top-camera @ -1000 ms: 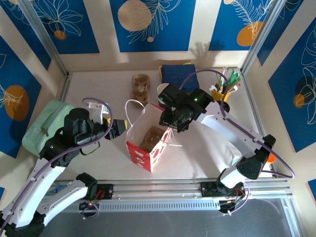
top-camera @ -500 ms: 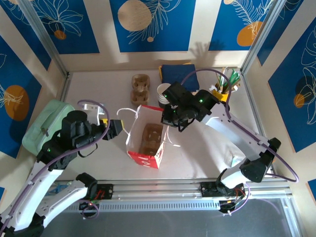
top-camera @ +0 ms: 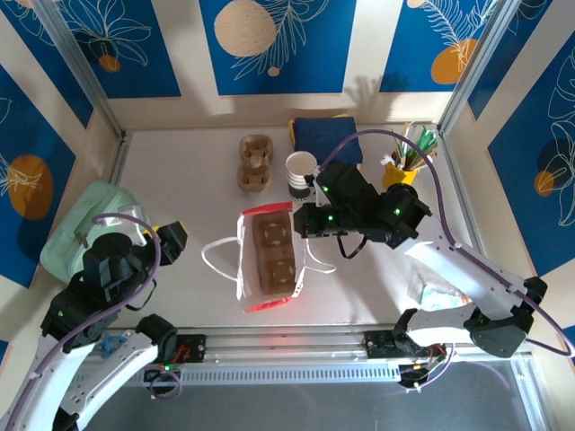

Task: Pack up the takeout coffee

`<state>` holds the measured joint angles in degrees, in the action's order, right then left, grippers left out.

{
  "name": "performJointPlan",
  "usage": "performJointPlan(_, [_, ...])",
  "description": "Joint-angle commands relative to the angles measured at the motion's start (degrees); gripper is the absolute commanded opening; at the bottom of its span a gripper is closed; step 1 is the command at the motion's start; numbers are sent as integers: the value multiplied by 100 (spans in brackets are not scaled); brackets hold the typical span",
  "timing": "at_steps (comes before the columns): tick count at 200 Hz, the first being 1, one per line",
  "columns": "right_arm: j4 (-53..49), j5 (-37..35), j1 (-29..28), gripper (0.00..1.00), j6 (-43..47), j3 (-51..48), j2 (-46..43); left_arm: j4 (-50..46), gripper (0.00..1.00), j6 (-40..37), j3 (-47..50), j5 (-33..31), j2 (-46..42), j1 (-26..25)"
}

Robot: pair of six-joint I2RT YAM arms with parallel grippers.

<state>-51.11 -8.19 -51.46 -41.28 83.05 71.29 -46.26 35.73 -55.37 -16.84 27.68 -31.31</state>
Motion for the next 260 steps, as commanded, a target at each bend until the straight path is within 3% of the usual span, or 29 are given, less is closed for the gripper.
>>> performJointPlan(1, [473,125,-134,0,609,-59,-208,-136,64,40,49,-297,-44,-49])
performJointPlan(105, [546,212,-262,0,706,-27,-224,-199,64,119,44,-266,-8,-44])
performJointPlan(152, [391,687,295,0,485,80,9,-200,64,191,66,-215,27,-45])
performJointPlan(235, [-3,2382,1666,0,401,304,665,-269,64,246,49,-202,135,-47])
performJointPlan(260, [-204,2543,1905,0,392,411,909,-254,64,310,87,-182,154,-45])
